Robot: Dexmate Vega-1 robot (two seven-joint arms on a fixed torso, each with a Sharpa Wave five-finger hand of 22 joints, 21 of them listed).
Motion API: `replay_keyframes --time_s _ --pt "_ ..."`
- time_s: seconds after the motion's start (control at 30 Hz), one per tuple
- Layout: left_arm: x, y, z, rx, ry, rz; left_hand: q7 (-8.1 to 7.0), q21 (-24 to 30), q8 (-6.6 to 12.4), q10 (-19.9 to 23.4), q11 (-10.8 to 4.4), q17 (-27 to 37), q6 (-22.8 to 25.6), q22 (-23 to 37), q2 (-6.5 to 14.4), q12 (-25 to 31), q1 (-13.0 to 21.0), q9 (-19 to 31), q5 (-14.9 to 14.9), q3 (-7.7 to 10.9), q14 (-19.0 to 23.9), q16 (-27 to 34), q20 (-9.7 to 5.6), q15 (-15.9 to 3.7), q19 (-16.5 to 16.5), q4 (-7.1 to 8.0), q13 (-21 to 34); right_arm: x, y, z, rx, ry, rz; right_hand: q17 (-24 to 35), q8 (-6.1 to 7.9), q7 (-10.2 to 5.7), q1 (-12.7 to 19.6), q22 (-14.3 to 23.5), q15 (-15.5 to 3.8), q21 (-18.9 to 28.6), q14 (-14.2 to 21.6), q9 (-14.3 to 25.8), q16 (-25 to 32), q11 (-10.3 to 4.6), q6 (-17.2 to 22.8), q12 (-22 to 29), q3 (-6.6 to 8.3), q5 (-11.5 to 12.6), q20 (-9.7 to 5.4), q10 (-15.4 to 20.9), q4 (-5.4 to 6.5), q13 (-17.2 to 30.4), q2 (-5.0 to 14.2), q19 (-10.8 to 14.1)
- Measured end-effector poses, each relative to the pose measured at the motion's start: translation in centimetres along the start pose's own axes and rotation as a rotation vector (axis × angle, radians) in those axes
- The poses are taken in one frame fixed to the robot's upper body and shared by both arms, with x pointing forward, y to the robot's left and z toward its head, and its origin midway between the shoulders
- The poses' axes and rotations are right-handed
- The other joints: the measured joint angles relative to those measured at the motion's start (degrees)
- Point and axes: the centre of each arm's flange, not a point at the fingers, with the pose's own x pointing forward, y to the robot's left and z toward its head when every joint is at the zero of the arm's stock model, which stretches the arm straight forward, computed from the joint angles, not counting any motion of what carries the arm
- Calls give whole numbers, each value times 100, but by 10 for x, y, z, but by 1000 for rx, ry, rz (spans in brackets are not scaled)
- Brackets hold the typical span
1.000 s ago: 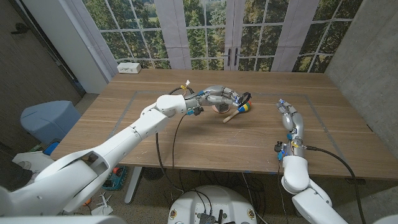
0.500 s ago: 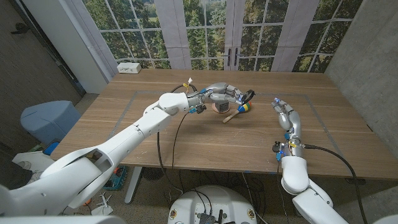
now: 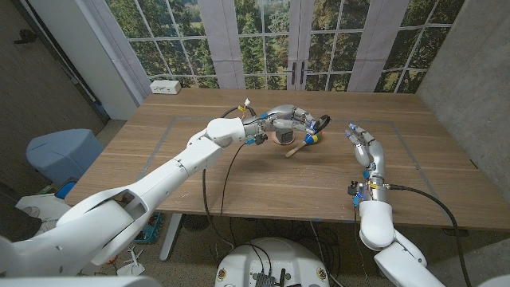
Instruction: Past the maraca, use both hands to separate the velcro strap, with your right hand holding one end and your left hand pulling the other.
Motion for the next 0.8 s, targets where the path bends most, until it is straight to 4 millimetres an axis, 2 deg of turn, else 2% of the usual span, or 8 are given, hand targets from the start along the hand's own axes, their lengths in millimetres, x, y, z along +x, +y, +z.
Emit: replay_keyframes --time_s 0.03,0.07,0.2,0.33,0.37,0.63,0.7,0.8 --pt "1 0 0 0 -1 -4 0 12 0 0 0 7 0 0 0 -1 0 -11 0 0 0 12 0 0 0 0 0 0 1 1 -3 -2 -1 2 0 -19 54 0 0 0 0 0 0 -46 19 30 -7 -3 -2 14 -7 24 -53 2" --pt "2 -1 0 -1 -2 -8 0 12 0 0 0 7 0 0 0 -5 0 -24 0 0 0 12 0 0 0 0 0 -1 1 1 -7 -4 -3 17 0 -72 93 0 0 0 0 0 6 -92 28 30 -7 -26 -23 22 -7 28 -10 23" --pt "5 -2 1 -5 -7 -22 0 45 0 0 0 58 0 21 0 -11 1 -27 -38 0 0 12 0 0 0 0 1 -1 3 2 -15 -7 -8 48 45 -152 187 0 0 0 0 0 42 -161 91 70 -55 -81 -63 78 -7 74 -82 62" --pt "9 -4 1 -10 -12 -39 0 55 -44 0 0 85 0 27 15 -28 16 -27 -39 -1 0 12 0 0 0 0 2 -1 5 4 -25 -13 -14 55 44 -191 238 -1 0 0 0 0 88 -190 130 75 -54 -103 -93 108 -7 95 -37 92" --pt "10 -4 1 -11 -12 -40 0 55 -44 0 0 87 0 26 16 -29 16 -27 -39 -1 0 12 0 0 0 0 2 -1 5 4 -27 -15 -15 58 68 -191 285 -1 0 0 0 0 88 -202 130 75 -79 -124 -93 120 -31 107 -74 92" --pt "15 -6 1 -19 -14 -65 0 123 -44 0 0 150 0 53 15 -39 17 -27 -40 -31 0 57 -21 0 -22 14 3 2 9 7 -29 -26 -14 107 90 -209 287 -1 0 0 -1 0 132 -207 193 118 -135 -167 -93 191 27 145 -75 92" --pt "16 -7 0 -22 -12 -71 0 145 -44 11 11 166 0 53 15 -37 17 -26 -40 -31 0 57 -21 0 -22 14 3 2 10 7 -30 -28 -14 107 90 -209 360 -1 0 0 -1 0 132 -207 193 118 -133 -167 -93 191 25 160 -149 92" --pt "17 -7 -1 -26 -10 -76 1 145 -44 13 13 193 0 53 15 -20 17 -26 -41 -31 0 57 -21 0 -22 14 3 3 10 8 -29 -29 -12 108 90 -210 361 -1 0 0 -1 -1 132 -207 194 154 -150 -188 -92 191 43 160 -150 92"
